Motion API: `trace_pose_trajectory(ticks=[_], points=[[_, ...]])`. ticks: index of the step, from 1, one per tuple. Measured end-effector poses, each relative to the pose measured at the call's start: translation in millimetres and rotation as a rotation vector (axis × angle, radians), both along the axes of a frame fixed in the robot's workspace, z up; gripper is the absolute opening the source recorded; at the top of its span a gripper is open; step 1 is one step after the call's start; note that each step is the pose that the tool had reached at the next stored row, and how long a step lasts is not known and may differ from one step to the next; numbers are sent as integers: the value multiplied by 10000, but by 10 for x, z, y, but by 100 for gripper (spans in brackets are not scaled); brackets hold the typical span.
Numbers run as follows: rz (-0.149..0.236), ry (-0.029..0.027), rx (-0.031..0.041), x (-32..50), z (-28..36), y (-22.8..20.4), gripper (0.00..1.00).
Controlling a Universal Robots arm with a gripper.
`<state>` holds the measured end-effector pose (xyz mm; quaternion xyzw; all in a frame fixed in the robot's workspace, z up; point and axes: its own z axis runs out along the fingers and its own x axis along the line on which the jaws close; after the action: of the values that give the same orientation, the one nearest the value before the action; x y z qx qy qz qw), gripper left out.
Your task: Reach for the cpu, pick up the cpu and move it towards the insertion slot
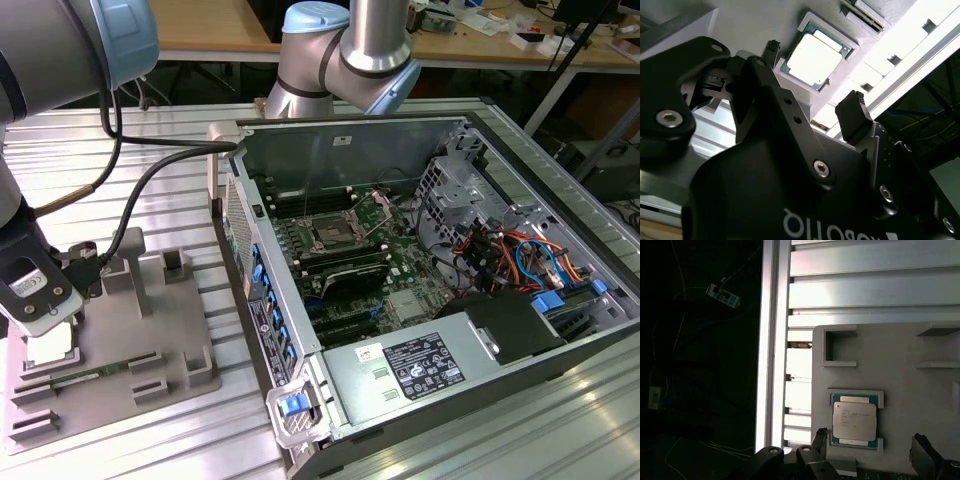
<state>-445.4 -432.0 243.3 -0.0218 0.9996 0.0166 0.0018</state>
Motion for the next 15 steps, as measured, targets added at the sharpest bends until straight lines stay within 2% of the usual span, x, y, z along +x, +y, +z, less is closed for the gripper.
trace_pose_trajectory(ticks=[2,9,10,13,15], points=[[0,0,0,0,-7,0,74],[1,0,-1,-18,-91,0,75],[0,-2,1,-19,-107,0,81],[1,-1,0,-53,-174,27,81],[1,1,-5,-64,-230,87,81]])
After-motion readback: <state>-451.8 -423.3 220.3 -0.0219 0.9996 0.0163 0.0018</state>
